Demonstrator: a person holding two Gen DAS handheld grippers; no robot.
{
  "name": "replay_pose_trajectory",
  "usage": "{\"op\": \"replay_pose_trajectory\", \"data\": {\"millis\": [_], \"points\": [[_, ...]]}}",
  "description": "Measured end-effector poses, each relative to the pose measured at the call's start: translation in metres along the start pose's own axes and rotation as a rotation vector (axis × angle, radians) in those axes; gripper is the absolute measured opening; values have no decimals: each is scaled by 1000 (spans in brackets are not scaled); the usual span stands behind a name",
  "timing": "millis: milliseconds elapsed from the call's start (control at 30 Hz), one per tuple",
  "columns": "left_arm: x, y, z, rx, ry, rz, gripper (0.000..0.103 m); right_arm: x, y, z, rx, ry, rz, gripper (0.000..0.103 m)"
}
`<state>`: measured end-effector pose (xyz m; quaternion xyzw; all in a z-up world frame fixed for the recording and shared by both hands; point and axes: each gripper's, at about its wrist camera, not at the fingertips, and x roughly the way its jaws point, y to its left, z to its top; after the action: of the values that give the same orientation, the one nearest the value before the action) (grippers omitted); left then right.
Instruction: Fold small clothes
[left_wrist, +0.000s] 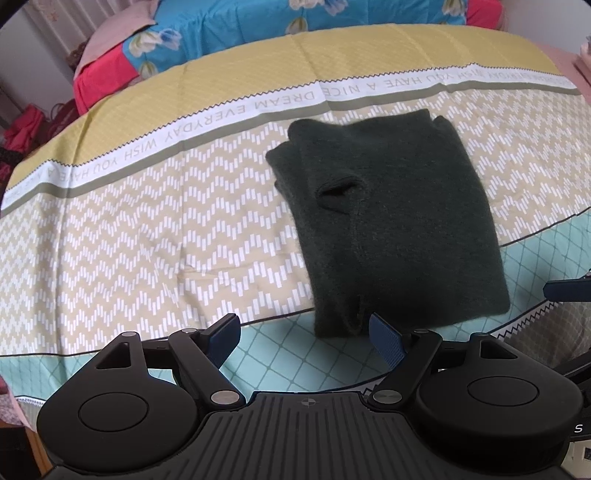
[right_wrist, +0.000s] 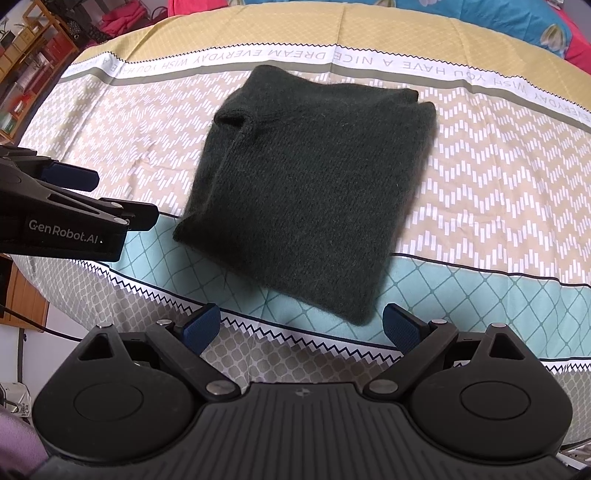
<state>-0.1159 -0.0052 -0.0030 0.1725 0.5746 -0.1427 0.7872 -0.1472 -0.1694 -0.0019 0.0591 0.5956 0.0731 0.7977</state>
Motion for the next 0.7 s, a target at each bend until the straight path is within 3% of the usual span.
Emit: {"op": "replay_pose_trajectory", "data": {"millis": [700], "points": [[-8, -21, -6, 17, -11, -5, 103, -6, -3, -7, 11, -13, 6, 96]]}}
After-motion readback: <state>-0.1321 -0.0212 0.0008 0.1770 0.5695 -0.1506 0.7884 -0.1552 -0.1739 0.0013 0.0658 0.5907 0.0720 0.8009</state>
